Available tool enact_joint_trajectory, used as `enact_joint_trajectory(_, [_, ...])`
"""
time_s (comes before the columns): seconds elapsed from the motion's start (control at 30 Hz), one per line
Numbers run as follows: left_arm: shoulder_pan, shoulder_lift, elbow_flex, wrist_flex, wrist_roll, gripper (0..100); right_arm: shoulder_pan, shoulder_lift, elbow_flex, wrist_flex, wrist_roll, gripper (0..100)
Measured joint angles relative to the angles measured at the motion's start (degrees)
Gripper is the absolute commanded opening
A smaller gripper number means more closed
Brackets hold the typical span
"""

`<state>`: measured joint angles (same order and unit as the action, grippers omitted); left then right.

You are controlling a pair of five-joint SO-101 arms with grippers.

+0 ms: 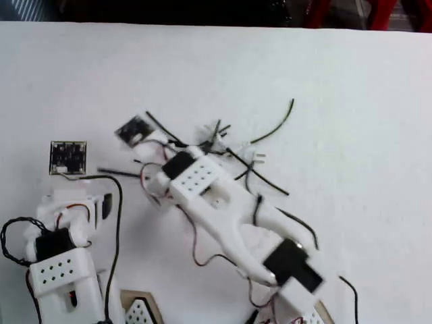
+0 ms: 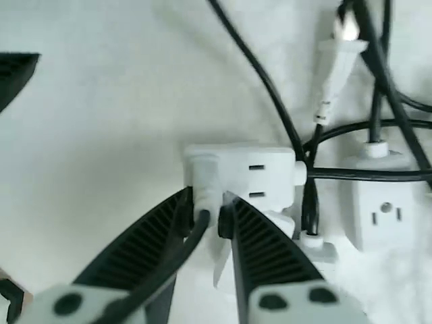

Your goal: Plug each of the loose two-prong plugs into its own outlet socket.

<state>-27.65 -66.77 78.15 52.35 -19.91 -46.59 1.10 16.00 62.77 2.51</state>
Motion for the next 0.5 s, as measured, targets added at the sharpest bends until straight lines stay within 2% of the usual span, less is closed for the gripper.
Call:
enact_joint_trajectory(0.3, [0.0,0.0,0.0,0.0,0.0,28,6.7,-16.5,2.2,0.1,0.0,1.7])
enact_joint_trajectory(0.5, [0.0,0.0,0.0,0.0,0.0,28,14.6,-19.8,2.2,-3.4,0.0,1.7])
